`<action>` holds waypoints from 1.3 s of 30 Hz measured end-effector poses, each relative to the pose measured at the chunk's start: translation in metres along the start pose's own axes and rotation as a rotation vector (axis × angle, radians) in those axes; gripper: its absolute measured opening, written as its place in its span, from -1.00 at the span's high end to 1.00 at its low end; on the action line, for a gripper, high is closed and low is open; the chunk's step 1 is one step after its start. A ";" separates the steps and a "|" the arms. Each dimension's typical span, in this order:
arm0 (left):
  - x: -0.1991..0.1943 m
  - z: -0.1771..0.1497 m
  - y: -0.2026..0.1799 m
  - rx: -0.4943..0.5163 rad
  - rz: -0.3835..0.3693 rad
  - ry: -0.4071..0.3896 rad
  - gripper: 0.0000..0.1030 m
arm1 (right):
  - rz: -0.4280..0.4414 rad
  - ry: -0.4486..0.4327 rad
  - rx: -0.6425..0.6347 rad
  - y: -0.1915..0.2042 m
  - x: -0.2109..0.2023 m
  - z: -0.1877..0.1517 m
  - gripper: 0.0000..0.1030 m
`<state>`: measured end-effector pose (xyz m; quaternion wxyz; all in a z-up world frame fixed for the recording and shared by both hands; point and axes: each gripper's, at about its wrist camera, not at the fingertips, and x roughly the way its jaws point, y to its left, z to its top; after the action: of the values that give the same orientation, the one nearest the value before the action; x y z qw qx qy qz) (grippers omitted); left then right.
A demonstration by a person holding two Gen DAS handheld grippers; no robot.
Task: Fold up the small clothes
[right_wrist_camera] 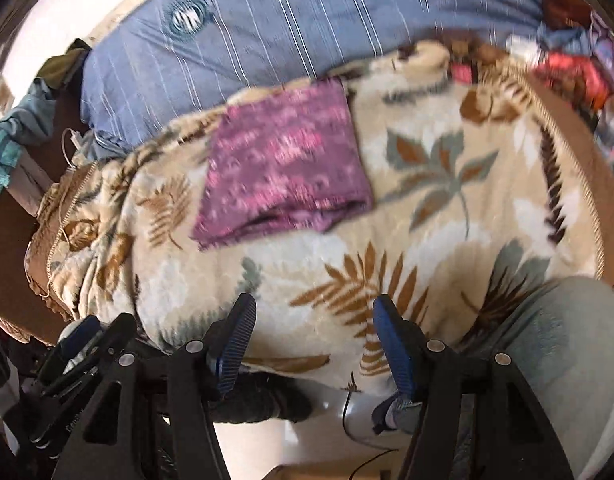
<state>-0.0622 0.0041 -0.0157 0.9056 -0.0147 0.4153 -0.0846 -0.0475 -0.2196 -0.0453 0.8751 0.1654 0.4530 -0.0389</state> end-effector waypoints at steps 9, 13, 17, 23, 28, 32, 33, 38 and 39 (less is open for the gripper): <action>-0.024 0.013 -0.003 -0.008 -0.018 -0.024 -0.42 | 0.016 -0.060 -0.008 0.007 -0.029 0.007 -0.27; -0.022 0.011 -0.006 -0.007 -0.006 -0.013 -0.42 | 0.022 -0.056 -0.001 0.005 -0.028 0.006 -0.27; -0.019 0.010 -0.006 -0.011 -0.010 0.004 -0.42 | 0.028 -0.052 0.004 0.004 -0.027 0.005 -0.27; -0.020 0.011 -0.004 -0.005 -0.008 0.000 -0.42 | 0.041 -0.047 0.001 0.007 -0.024 0.003 -0.27; -0.018 0.009 -0.003 -0.014 -0.009 0.009 -0.42 | 0.054 -0.051 0.003 0.007 -0.024 0.004 -0.27; -0.019 0.009 -0.005 -0.012 -0.011 0.012 -0.42 | 0.065 -0.044 0.012 0.007 -0.022 0.004 -0.27; -0.019 0.008 -0.005 -0.012 -0.015 0.009 -0.42 | 0.068 -0.041 0.014 0.007 -0.021 0.004 -0.27; -0.017 0.010 -0.005 0.001 -0.018 0.015 -0.42 | 0.072 -0.045 0.009 0.008 -0.022 0.004 -0.27; -0.017 0.010 -0.005 0.002 -0.017 0.014 -0.42 | 0.075 -0.048 0.009 0.009 -0.023 0.004 -0.27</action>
<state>-0.0660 0.0013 0.0043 0.9019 -0.0167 0.4215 -0.0931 -0.0556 -0.2149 -0.0222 0.8858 0.1852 0.4254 -0.0122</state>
